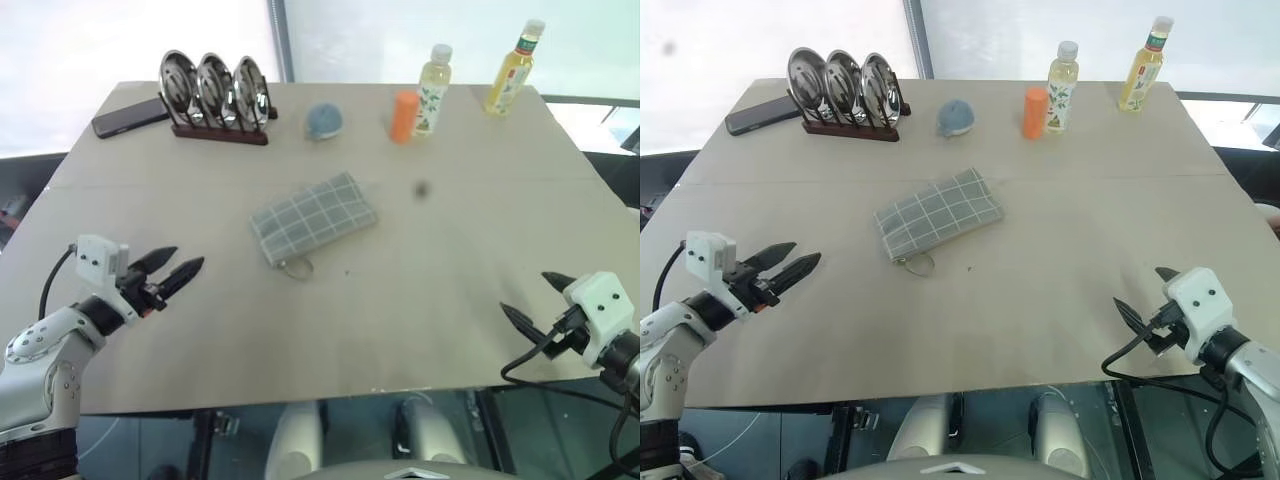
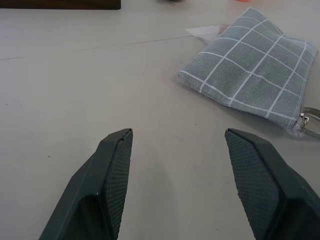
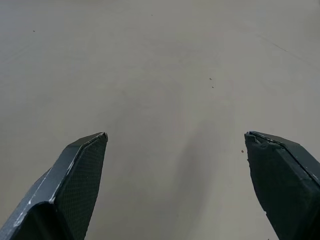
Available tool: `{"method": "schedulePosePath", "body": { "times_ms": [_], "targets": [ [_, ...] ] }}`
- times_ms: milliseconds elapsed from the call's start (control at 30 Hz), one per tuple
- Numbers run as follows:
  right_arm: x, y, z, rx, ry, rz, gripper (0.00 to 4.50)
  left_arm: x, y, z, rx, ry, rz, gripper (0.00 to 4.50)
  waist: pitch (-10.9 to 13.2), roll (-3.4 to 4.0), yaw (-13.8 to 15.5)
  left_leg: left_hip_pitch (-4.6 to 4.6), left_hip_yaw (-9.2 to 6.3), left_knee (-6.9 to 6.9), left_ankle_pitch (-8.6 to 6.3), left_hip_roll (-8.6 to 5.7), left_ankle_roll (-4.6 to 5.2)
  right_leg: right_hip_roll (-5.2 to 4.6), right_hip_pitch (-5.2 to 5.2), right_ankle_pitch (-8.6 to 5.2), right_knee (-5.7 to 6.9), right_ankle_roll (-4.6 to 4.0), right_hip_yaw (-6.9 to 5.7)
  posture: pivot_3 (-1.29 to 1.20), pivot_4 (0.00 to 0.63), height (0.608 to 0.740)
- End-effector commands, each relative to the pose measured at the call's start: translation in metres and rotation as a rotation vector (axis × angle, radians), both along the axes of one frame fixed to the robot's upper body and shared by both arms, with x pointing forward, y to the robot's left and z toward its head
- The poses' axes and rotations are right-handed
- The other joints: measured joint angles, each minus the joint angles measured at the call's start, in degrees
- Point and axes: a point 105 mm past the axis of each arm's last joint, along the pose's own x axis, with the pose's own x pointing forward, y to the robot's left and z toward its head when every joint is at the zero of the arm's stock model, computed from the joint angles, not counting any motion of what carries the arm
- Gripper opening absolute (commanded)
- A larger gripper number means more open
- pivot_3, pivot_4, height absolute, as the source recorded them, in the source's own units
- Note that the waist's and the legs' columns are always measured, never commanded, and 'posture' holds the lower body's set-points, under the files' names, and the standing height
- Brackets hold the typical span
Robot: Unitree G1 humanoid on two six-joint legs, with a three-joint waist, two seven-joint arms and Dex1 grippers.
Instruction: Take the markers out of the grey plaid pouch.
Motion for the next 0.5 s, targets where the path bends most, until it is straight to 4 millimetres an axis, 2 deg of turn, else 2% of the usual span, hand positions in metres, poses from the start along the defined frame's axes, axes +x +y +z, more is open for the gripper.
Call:
{"method": "schedulePosePath", "body": {
  "times_ms": [33,133,300,400,500],
  "targets": [
    [0.004,0.002,0.015,-0.018,-0.064,0.020,4.45,0.002,-0.006,0.020,0.010,-0.054,-0.033,3.02,0.00,0.00,-0.01,0.00,0.00,0.00,0.00,0.00,0.00,0.00,0.00,0.00,0.00,0.00,0.00,0.00,0.150,0.740],
    [0.010,0.013,0.022,0.000,-0.102,0.044,4.45,0.010,-0.019,0.030,0.004,-0.093,-0.074,3.02,-0.02,-0.03,0.04,0.01,-0.01,0.02,0.00,0.00,-0.01,0.01,0.01,0.00,0.02,0.03,-0.01,0.00,0.150,0.740],
    [0.017,0.031,0.031,0.021,-0.148,0.101,4.45,0.018,-0.029,0.034,0.053,-0.137,-0.094,3.02,-0.04,0.01,-0.03,0.02,-0.02,0.03,0.01,0.00,0.00,0.02,0.04,0.02,0.03,0.00,-0.02,0.00,0.150,0.740],
    [0.018,0.046,0.039,0.061,-0.161,0.167,4.45,0.021,-0.029,0.035,0.196,-0.183,-0.126,3.02,-0.03,0.01,-0.04,0.02,-0.02,0.04,0.02,0.01,0.01,0.11,0.04,0.09,0.02,-0.12,0.02,0.00,0.150,0.740],
    [0.012,0.060,0.047,0.081,-0.153,0.259,4.45,0.015,-0.033,0.033,0.350,-0.220,-0.289,3.02,-0.03,0.02,0.03,0.02,-0.04,0.02,0.10,0.08,0.16,0.22,0.03,0.14,0.00,-0.22,0.02,0.00,0.150,0.740]
  ]
}}
